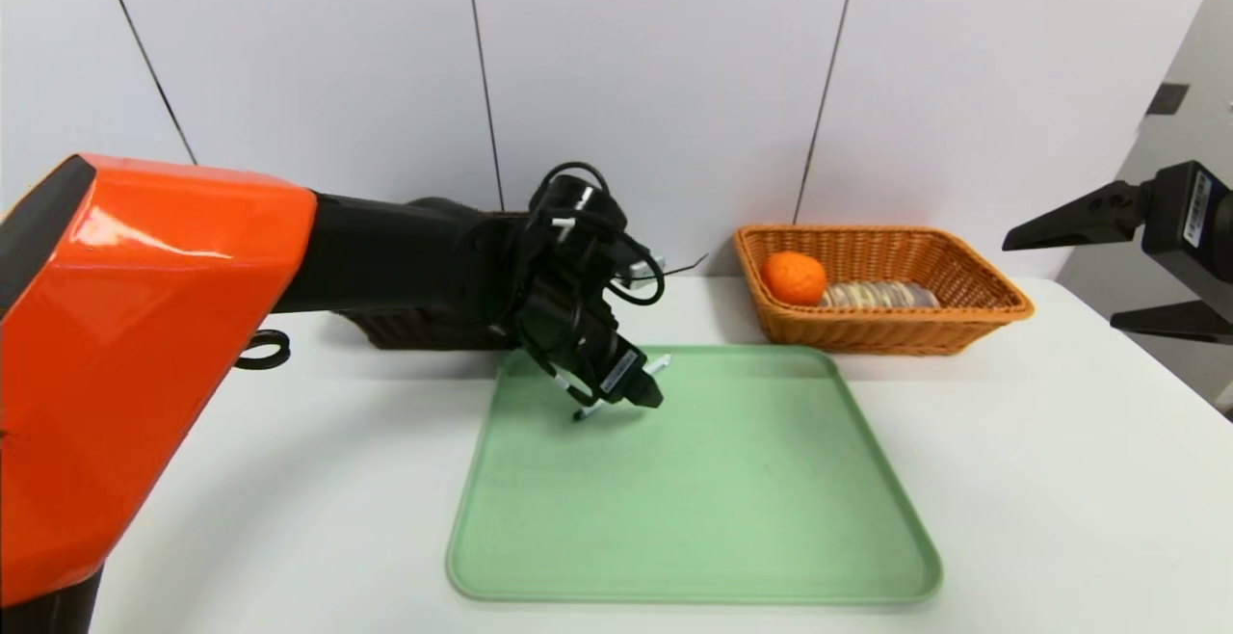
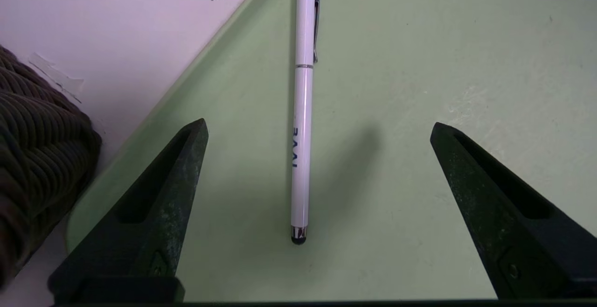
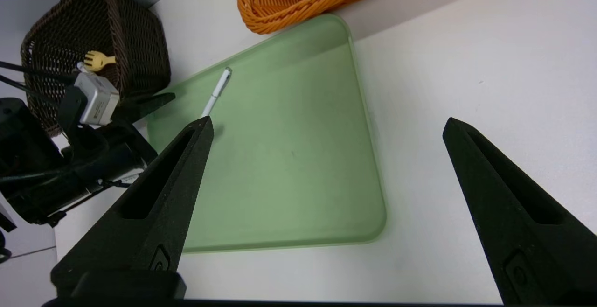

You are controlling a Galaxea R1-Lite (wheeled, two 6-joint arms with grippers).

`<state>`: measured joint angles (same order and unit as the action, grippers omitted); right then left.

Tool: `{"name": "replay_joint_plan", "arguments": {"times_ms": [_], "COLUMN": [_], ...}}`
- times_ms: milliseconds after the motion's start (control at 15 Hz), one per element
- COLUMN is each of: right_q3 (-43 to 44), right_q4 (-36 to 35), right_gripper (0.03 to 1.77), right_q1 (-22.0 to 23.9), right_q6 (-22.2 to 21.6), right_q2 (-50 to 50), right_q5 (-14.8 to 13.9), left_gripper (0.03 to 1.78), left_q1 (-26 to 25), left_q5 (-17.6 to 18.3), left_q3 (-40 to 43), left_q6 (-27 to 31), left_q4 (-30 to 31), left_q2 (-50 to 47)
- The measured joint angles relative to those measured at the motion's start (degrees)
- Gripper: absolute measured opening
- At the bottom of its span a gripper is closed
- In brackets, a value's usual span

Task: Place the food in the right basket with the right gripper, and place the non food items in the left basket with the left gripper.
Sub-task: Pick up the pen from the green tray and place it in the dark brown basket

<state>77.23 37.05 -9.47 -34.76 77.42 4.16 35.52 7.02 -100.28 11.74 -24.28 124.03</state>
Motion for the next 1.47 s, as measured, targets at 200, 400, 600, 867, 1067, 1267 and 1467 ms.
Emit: {"name": "replay_joint_plan", "arguments": {"times_ms": [200, 400, 600, 867, 1067, 1267, 1467], "right_q3": [-0.9, -1.77, -2.04, -2.28, -2.5, -2.54, -2.45], "right_q4": [-0.01, -0.11, -0.22, -0.2, -0.76, -0.85, -0.87], "right_gripper": [1.7, 1.7, 1.7, 1.71, 1.71, 1.71, 1.71], "right_q1": [0.0, 0.0, 0.0, 0.0, 0.0, 0.0, 0.0], "right_q6": [-0.02, -0.05, -0.05, -0.02, -0.02, 0.02, -0.02], "right_q2": [-0.09, -0.13, -0.11, 0.05, 0.05, 0.02, -0.06], "right_q5": [-0.05, -0.09, -0.09, 0.27, 0.27, 0.27, 0.28], "left_gripper": [1.69, 1.69, 1.69, 1.69, 1.69, 1.69, 1.69], "left_q1": [0.05, 0.11, 0.15, 0.28, 0.3, 0.46, 0.66], "left_q5": [0.05, 0.06, 0.0, -0.02, -0.24, -0.46, -0.46], "left_q3": [-7.46, -12.31, -13.01, -13.09, -13.09, -13.09, -13.09], "left_q6": [-0.11, -0.34, -0.48, -0.44, -0.41, -0.09, -0.02], "left_q4": [-7.55, -13.75, -14.58, -13.86, -13.75, -13.75, -13.62], "left_q2": [2.74, 5.24, 6.55, 7.01, 7.2, 7.4, 7.51]}}
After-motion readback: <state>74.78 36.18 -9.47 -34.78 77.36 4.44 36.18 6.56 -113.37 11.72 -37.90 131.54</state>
